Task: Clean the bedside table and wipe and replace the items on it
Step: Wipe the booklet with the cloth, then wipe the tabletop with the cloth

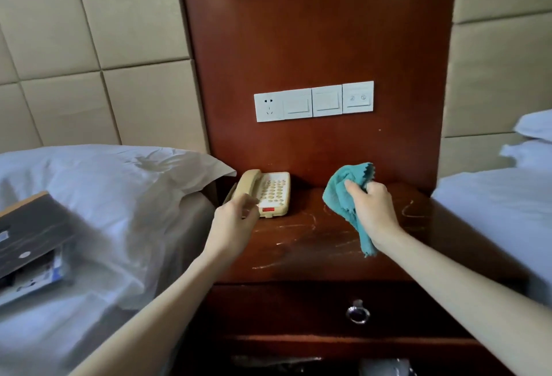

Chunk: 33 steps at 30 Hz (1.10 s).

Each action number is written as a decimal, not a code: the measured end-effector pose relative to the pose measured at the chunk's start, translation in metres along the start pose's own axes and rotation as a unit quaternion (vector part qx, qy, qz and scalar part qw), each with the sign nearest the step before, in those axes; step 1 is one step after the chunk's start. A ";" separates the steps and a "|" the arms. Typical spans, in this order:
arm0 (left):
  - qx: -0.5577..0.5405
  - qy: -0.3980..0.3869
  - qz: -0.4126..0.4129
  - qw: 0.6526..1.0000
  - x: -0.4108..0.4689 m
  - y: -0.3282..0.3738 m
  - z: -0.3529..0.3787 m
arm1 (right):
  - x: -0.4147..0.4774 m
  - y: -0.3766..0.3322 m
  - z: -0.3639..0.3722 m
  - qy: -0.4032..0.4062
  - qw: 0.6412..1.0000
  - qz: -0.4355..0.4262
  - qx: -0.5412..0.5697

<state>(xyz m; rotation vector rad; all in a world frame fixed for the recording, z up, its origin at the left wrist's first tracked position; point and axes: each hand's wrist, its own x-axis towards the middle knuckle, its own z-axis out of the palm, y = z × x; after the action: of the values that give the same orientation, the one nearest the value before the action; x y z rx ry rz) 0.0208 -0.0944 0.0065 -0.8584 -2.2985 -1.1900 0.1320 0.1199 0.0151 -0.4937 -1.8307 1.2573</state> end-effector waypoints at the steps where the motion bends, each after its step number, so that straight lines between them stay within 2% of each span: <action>1: -0.004 -0.005 0.005 1.000 -0.001 0.008 0.009 | 0.003 0.004 -0.009 0.008 1.000 0.002 -0.003; 6: -0.027 -0.028 0.050 0.998 -0.007 0.041 0.053 | 0.016 0.024 -0.052 0.035 0.999 0.019 -0.004; 15: -0.048 -0.085 0.071 0.993 -0.029 0.072 0.110 | 0.026 0.048 -0.113 0.068 0.997 0.038 -0.013; 21: -0.016 -0.094 0.097 0.991 -0.044 0.079 0.134 | 0.035 0.069 -0.154 0.111 0.991 0.033 -0.074; 24: 0.009 -0.097 0.117 0.988 -0.050 0.082 0.141 | 0.034 0.078 -0.174 0.133 0.980 0.003 -0.150; 27: 0.043 -0.097 0.150 0.983 -0.054 0.084 0.146 | 0.024 0.091 -0.188 0.059 0.961 -0.055 -0.263; 30: 0.087 -0.099 0.180 0.975 -0.056 0.084 0.149 | 0.008 0.103 -0.185 -0.092 0.911 -0.099 -0.390; 32: 0.103 -0.099 0.190 0.971 -0.056 0.082 0.150 | 0.001 0.107 -0.177 -0.166 0.869 -0.110 -0.453; 33: 0.108 -0.097 0.194 0.970 -0.056 0.082 0.151 | 0.001 0.106 -0.173 -0.186 0.870 -0.105 -0.443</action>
<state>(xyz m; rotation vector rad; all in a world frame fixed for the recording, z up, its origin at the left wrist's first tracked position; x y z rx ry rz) 0.1060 0.0488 -0.0627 -1.3116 -2.2123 -0.7014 0.2577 0.2631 -0.0551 -0.5256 -2.6822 0.2950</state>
